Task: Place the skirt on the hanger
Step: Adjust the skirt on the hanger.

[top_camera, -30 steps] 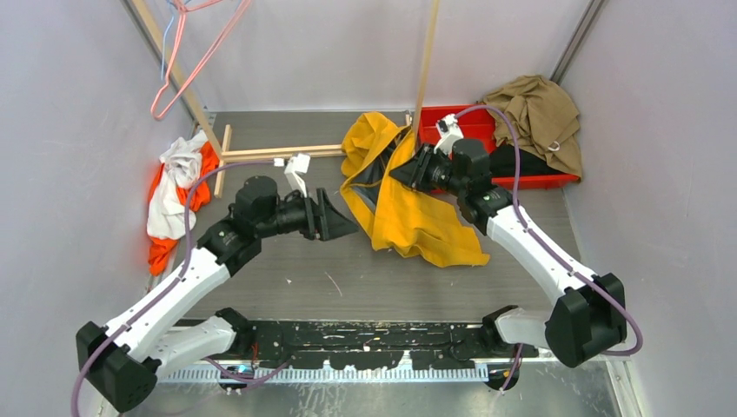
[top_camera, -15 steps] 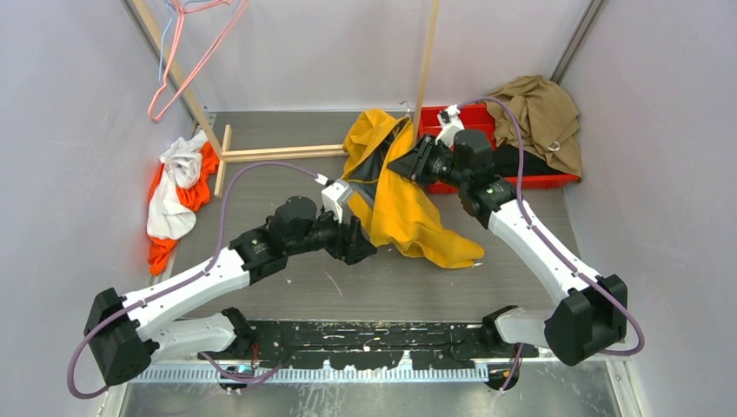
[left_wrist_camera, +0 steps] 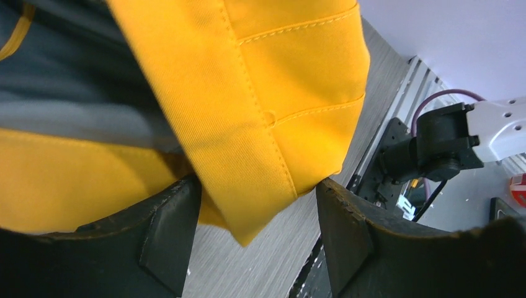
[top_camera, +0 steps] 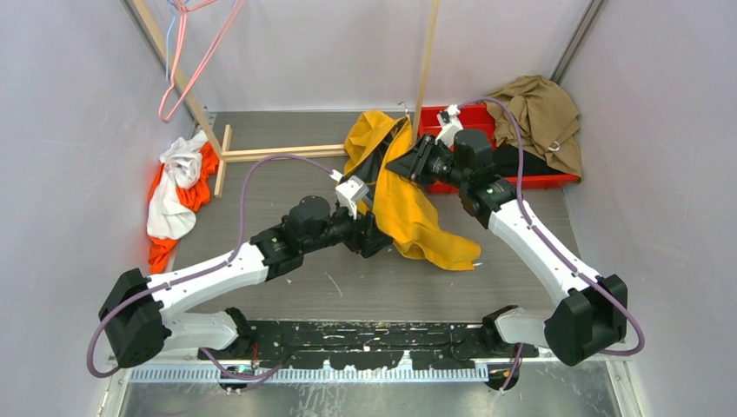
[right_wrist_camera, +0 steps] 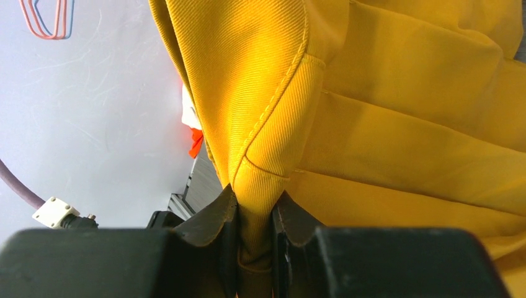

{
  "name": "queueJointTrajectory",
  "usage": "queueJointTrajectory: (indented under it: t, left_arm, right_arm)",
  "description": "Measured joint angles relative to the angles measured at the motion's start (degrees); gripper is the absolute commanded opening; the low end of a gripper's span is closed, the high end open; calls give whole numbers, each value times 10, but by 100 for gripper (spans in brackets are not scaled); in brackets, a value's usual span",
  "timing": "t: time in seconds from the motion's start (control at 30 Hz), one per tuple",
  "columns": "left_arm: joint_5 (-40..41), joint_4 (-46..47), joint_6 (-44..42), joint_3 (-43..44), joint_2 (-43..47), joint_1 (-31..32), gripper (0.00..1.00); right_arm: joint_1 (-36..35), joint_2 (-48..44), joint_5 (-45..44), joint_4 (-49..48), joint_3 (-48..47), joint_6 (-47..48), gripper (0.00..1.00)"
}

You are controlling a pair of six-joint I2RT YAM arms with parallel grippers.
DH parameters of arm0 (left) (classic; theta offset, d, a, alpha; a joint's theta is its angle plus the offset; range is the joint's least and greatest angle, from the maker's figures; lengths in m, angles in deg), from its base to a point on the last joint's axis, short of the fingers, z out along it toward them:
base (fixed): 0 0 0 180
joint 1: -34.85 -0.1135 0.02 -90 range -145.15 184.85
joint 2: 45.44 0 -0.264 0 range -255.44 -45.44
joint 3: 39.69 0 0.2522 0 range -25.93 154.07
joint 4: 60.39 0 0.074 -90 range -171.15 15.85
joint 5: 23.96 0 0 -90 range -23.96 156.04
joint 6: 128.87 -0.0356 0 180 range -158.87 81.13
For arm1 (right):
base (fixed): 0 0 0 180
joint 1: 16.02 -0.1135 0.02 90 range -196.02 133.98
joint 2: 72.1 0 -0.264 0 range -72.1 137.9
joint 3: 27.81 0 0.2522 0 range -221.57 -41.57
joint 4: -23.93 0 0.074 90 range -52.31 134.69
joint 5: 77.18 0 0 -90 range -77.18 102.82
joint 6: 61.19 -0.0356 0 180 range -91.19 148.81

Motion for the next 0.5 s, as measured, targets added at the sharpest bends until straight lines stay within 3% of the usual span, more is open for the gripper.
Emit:
queueJointTrajectory:
  t: [0.1,0.3,0.5]
  left_arm:
    - [0,40,6,1,-21,9,64]
    - [-5,82,23,14,-95,21,10]
    - [-36,16,44,61,-78,21,7]
  right_arm:
    - [0,0,3,-7,0,-7,1]
    - [0,0,11,-21,0,-17,1]
    - [0,-2,5,-7,0,12,1]
